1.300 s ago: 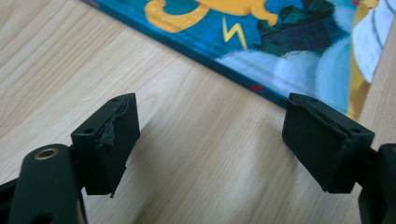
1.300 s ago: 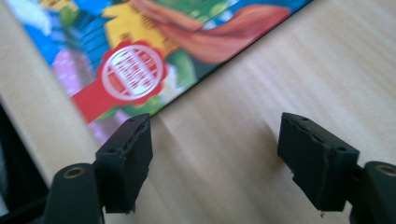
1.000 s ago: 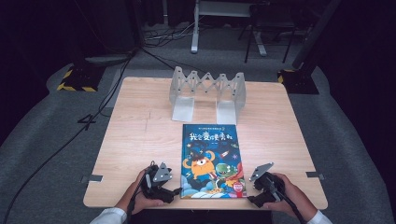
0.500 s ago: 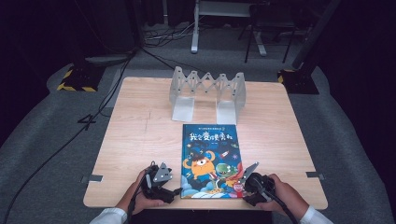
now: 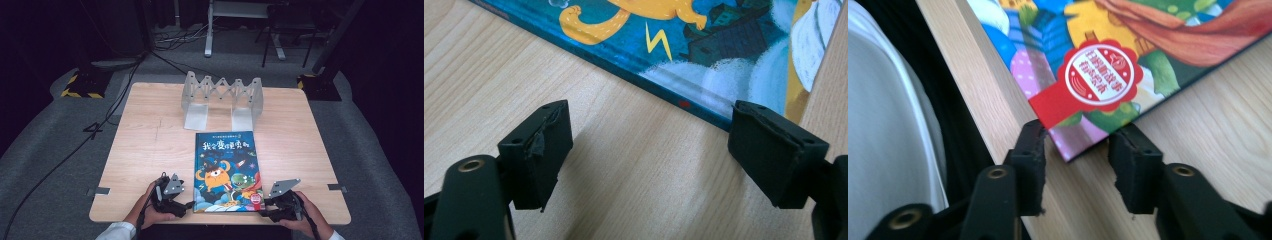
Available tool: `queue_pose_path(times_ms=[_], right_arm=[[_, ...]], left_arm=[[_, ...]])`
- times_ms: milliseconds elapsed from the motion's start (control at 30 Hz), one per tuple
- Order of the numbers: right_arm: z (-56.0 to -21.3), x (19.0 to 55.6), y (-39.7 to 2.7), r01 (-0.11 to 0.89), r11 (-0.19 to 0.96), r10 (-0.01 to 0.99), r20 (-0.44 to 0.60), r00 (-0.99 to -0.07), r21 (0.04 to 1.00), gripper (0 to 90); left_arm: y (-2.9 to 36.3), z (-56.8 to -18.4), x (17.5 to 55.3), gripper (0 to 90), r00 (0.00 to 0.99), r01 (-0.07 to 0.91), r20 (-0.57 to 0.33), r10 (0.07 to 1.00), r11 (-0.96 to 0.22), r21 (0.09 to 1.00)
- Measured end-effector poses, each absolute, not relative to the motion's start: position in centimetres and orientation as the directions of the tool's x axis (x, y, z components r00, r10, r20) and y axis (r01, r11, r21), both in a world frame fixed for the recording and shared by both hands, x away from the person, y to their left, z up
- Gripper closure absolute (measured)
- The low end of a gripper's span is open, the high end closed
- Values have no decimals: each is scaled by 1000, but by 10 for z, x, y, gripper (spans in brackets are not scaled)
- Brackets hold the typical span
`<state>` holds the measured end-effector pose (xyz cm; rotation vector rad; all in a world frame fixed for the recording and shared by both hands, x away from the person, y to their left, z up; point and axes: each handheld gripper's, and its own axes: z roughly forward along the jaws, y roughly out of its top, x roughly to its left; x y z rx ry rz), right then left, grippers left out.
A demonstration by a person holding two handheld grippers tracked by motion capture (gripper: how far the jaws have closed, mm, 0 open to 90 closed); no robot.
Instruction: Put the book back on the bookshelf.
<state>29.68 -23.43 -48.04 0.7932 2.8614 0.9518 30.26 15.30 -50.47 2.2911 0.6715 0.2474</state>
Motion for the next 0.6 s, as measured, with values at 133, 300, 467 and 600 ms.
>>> queue_pose_path(times_ms=[133,300,467,600], right_arm=[[-482,305,-235,447,650,433,183,-882,615,436],[-474,320,-239,465,583,391,272,-879,666,336],[-467,335,-239,476,555,344,333,-878,682,274],[-467,345,-237,491,540,358,342,-869,684,280]], left_arm=[[153,-505,304,181,850,389,-16,527,-605,694],[154,-505,304,180,851,387,-16,524,-607,694],[154,-505,304,180,852,387,-17,524,-607,695],[154,-505,304,178,852,389,-20,524,-606,694]])
